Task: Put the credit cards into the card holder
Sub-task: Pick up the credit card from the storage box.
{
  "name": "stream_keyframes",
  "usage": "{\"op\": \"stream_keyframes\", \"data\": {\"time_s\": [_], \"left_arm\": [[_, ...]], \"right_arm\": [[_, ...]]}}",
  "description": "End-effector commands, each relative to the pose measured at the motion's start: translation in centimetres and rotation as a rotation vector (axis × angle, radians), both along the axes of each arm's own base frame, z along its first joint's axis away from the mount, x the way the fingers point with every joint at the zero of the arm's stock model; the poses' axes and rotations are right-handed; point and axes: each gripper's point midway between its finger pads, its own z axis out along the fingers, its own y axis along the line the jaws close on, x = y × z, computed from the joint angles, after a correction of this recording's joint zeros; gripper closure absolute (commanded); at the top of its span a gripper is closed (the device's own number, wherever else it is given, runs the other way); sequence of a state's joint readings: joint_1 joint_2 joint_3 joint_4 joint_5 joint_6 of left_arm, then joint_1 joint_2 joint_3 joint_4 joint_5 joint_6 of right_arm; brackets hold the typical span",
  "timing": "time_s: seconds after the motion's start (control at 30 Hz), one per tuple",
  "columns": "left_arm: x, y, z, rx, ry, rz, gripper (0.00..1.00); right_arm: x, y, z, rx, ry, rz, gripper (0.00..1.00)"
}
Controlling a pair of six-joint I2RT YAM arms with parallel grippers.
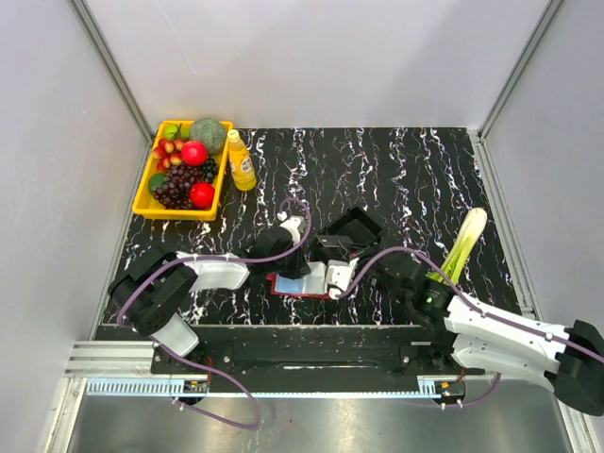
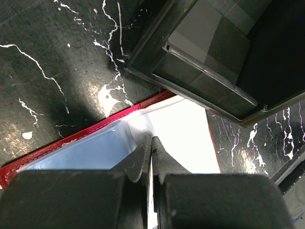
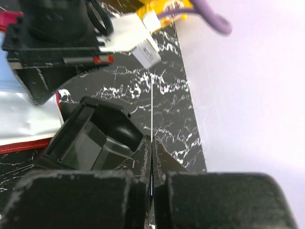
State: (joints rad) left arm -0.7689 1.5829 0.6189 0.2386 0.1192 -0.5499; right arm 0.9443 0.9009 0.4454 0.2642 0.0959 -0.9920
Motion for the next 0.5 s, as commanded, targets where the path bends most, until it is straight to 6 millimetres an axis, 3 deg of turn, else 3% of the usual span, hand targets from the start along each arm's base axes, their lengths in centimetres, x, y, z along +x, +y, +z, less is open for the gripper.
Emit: {"op": "stream_keyframes", "data": {"time_s": [0.0,0.17,0.3,0.47], "left_arm": [[1.2,0.0,1.7,-0.039,-0.056,0.033,1.00],[1.6,0.2,1.9,-0.050,-0.050,0.043,1.00],[1.8,0.2,2.4,-0.077,-0.043,0.051,1.00],[1.8,1.0,2.4,-0.072,-0.039,0.073,1.00]], "right_arm": [[-1.8,1.0,5.2,-0.004,-0.135,0.076,1.00],[-5.8,2.6,8.6,-0.029,-0.187,0.232,1.00],[-8.7,3.9,7.7,-0.154,-0.198,0.317,1.00],[-9.7,4.2,5.5,-0.258,-0.236,0.308,1.00]]}}
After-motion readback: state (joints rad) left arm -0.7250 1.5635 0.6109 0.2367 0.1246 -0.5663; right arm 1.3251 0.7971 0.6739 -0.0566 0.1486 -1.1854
